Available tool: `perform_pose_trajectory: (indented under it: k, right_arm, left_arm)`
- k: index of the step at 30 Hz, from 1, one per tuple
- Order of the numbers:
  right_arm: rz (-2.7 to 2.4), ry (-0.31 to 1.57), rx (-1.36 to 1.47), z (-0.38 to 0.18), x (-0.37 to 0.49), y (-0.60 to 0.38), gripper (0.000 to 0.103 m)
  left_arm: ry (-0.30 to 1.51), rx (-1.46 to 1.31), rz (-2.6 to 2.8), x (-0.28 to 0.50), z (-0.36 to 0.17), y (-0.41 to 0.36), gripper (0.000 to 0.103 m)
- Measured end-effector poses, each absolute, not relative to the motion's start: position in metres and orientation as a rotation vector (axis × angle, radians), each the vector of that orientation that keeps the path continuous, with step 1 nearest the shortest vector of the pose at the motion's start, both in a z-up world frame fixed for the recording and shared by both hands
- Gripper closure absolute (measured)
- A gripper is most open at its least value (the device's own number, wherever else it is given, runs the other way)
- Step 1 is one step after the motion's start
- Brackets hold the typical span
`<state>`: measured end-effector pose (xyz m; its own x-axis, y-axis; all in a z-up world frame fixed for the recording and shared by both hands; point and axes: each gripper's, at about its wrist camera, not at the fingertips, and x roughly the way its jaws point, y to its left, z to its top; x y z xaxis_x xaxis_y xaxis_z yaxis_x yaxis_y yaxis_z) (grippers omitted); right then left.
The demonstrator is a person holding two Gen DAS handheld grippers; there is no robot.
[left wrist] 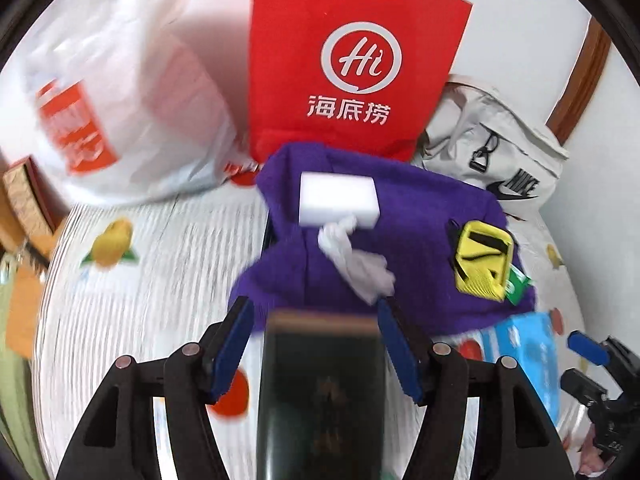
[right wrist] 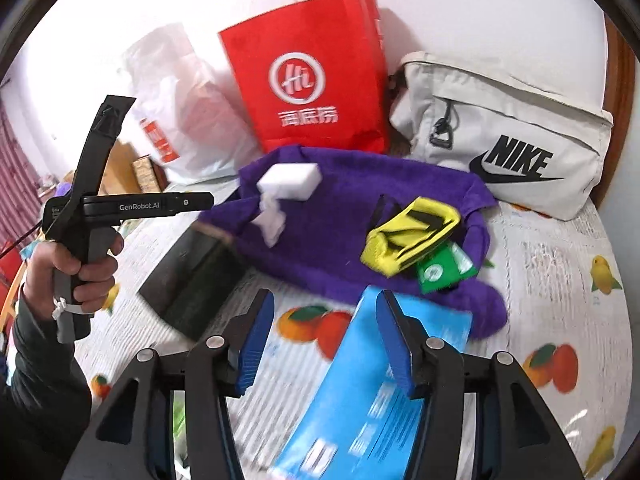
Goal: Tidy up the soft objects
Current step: 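Grasp the green tissue packet with the left tool while the right tool reaches the white mesh bag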
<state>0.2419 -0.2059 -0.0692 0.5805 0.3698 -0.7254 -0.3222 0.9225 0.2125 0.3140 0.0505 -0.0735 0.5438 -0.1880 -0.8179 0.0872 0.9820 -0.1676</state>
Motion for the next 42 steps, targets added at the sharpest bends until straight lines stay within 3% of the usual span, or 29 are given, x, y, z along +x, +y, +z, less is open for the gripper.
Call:
perform_pose_trajectory:
  k: [10, 13, 20, 34, 35, 37, 40, 42]
  right_arm:
    - [0.419, 0.872, 0.032, -0.07, 0.155, -0.202, 0.047]
    - [0.415, 0.871, 0.042, -0.077, 0.134, -0.205, 0.045]
    - [0.379, 0.896, 0.045, -0.096, 0.098, -0.215, 0.045]
    - [0.349, 0.951, 0.093, -0.124, 0.075, -0.226, 0.045]
    - [0.352, 0.957, 0.094, -0.126, 0.076, -0.225, 0.045]
    - [0.359, 0.964, 0.092, -0.13, 0.077, -0.221, 0.045]
    - [0.359, 0.983, 0.072, -0.136, 0.08, -0.215, 0.045]
    - [0.351, 0.988, 0.06, -0.138, 0.082, -0.212, 0.045]
  left_arm:
    - [1.002, -0.136, -0.136, 0.215, -0.067, 0.054, 0.04]
    - [1.023, -0.14, -0.177, 0.188, -0.077, 0.043, 0.023]
    - [1.046, -0.095, -0.186, 0.15, -0.1, 0.02, 0.02]
    - [1.088, 0.017, -0.172, 0.149, -0.145, -0.02, 0.019]
    - [1.082, 0.023, -0.178, 0.149, -0.144, -0.02, 0.019]
    - [1.072, 0.022, -0.218, 0.147, -0.141, -0.02, 0.037]
    - [1.064, -0.011, -0.239, 0.146, -0.134, -0.013, 0.047]
    - [1.058, -0.043, -0.249, 0.145, -0.128, -0.006, 0.048]
